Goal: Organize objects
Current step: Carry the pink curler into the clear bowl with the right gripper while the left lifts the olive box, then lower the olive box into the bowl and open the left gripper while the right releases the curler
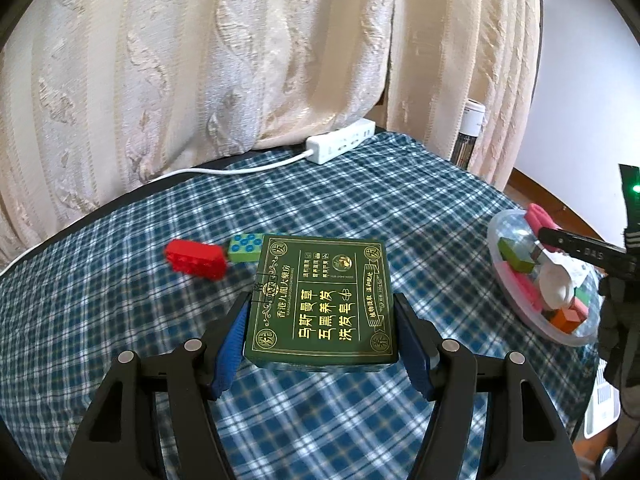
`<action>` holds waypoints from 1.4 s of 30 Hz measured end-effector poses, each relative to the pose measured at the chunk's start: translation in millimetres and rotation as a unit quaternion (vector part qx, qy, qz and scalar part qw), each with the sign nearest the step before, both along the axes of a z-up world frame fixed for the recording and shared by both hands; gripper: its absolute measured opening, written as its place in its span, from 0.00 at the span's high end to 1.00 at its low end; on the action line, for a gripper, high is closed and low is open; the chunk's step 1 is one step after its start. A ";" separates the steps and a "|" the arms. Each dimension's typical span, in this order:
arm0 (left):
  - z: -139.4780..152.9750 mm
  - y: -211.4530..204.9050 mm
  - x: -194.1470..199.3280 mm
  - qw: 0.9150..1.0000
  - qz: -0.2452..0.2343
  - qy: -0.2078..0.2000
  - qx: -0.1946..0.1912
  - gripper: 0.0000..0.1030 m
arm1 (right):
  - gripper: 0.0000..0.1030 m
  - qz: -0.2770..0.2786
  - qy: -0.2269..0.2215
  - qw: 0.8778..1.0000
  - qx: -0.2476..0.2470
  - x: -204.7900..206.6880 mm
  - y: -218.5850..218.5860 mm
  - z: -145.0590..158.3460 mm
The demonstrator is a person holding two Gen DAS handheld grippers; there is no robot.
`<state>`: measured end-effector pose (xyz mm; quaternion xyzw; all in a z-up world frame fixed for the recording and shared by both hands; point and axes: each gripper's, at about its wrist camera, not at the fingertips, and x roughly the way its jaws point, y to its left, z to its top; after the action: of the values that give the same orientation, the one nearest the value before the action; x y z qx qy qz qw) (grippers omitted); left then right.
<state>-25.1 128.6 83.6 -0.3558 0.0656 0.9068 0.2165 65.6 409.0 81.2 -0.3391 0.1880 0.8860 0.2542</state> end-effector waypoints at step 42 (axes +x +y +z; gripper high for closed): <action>-6.7 181.0 35.6 0.990 -0.139 -0.019 -0.030 0.34 | 0.42 -0.018 0.088 0.996 -0.019 88.0 33.0 7.1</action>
<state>10.5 309.5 76.8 -0.3669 0.1370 0.8586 0.3309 153.5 442.0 88.4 -0.2607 0.2324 0.9040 0.2464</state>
